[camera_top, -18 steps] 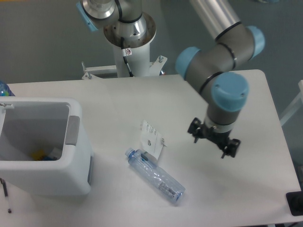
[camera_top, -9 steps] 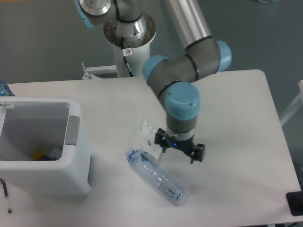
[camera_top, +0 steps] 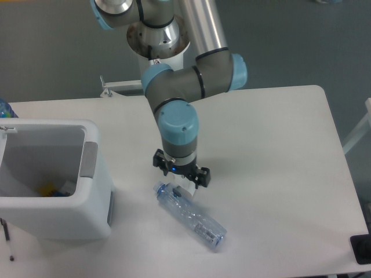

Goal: Place the trash in the trash can
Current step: 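Move the open gripper over the crumpled white paper, then lower the gripper and grasp the crumpled white paper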

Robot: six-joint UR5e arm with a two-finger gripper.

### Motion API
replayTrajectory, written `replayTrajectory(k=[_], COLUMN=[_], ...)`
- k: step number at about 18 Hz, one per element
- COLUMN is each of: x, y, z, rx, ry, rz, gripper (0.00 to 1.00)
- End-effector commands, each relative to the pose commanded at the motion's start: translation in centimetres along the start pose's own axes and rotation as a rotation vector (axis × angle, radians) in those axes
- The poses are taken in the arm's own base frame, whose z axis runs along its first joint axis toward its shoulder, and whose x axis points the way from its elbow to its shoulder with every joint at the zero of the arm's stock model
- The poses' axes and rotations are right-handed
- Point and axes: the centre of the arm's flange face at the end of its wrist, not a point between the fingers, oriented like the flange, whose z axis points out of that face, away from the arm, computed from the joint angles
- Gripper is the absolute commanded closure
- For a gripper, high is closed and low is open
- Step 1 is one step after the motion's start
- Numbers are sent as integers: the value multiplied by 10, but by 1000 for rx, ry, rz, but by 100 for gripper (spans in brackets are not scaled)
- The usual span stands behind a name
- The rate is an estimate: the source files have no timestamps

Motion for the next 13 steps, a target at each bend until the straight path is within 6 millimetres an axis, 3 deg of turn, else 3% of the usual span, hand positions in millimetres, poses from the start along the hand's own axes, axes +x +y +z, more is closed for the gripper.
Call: replayTrajectory(k=[3, 4, 6, 9, 10, 13], x=[1, 0, -1, -2, -3, -10], y=[-3, -3, 2, 5, 5, 7], z=[5, 6, 11, 13, 14, 12], rx=[-6, -9, -43, -63, -65, -62], ry=[1, -4, -24, -43, -41, -44], rz=[-11, -9, -10, -8, -8, -18], gripper=[0, 5, 45, 95, 100, 100])
